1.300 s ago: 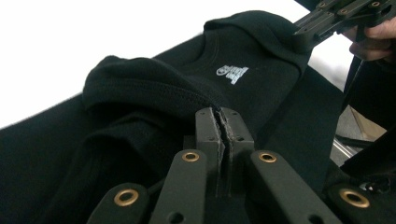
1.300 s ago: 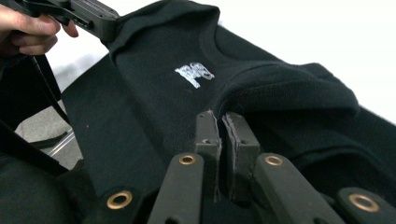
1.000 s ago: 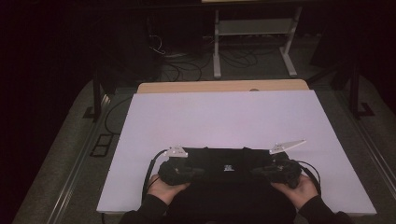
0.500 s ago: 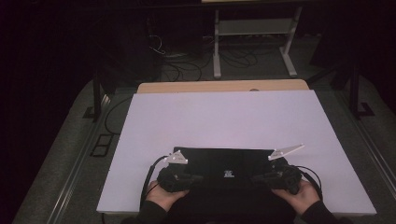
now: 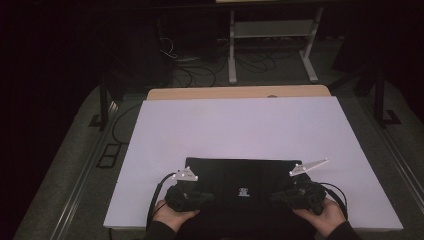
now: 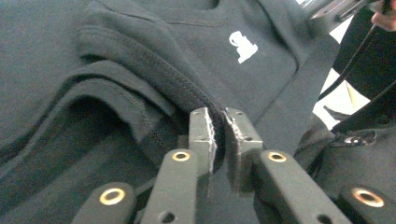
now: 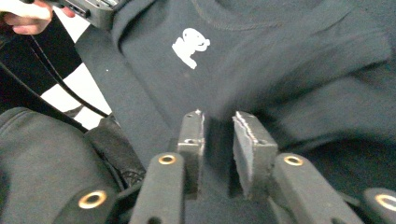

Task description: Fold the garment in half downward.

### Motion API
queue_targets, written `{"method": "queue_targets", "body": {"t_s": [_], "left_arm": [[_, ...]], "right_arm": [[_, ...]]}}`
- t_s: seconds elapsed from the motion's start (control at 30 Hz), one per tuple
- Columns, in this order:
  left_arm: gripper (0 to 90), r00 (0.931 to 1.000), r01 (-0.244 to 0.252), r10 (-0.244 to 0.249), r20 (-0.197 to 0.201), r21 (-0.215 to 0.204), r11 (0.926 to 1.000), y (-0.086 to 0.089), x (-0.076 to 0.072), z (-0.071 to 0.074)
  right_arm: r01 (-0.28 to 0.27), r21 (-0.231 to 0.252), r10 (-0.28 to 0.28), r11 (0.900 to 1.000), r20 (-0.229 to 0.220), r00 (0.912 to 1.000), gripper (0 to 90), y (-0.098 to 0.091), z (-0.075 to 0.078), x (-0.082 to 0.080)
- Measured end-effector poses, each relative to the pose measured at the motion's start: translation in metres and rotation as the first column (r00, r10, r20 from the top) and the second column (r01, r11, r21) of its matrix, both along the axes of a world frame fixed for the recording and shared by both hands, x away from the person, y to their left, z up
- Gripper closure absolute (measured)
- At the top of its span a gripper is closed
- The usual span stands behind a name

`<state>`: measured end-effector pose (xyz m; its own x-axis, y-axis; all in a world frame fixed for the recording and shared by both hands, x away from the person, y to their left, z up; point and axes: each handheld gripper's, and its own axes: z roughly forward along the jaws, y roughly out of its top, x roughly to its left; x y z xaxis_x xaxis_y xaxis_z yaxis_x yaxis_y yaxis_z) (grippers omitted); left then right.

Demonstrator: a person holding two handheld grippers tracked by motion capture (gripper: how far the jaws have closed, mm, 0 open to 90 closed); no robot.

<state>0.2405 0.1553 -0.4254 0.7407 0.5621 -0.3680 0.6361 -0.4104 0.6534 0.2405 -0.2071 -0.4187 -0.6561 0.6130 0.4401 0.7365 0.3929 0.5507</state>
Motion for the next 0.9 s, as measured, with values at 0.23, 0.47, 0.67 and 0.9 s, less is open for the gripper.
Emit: {"method": "queue_targets", "body": {"t_s": [0.23, 0.47, 0.67, 0.9], "left_arm": [[53.0, 0.9994, -0.021, 0.022, 0.025, -0.023, 0.9995, 0.012, -0.002, 0.005], [35.1, 0.9965, -0.077, 0.08, 0.022, -0.115, 0.9904, 0.035, 0.002, 0.014], [21.5, 0.9951, -0.083, 0.09, 0.041, -0.144, 0.986, 0.042, 0.01, 0.02], [8.0, 0.9936, -0.061, 0.07, 0.089, -0.097, 0.9934, 0.045, 0.016, 0.023]], "right_arm": [[0.005, 0.018, -0.005, 0.9998, 0.02, 0.9998, 41.7, -0.007, 0.004, -0.002], [0.034, 0.046, -0.038, 0.9983, 0.084, 0.9957, 18.7, -0.017, 0.017, -0.001], [0.077, 0.065, -0.085, 0.9949, 0.122, 0.9889, 3.7, -0.03, 0.023, 0.003], [0.09, 0.063, -0.098, 0.994, 0.14, 0.9853, 0.0, -0.04, 0.03, 0.008]]}}
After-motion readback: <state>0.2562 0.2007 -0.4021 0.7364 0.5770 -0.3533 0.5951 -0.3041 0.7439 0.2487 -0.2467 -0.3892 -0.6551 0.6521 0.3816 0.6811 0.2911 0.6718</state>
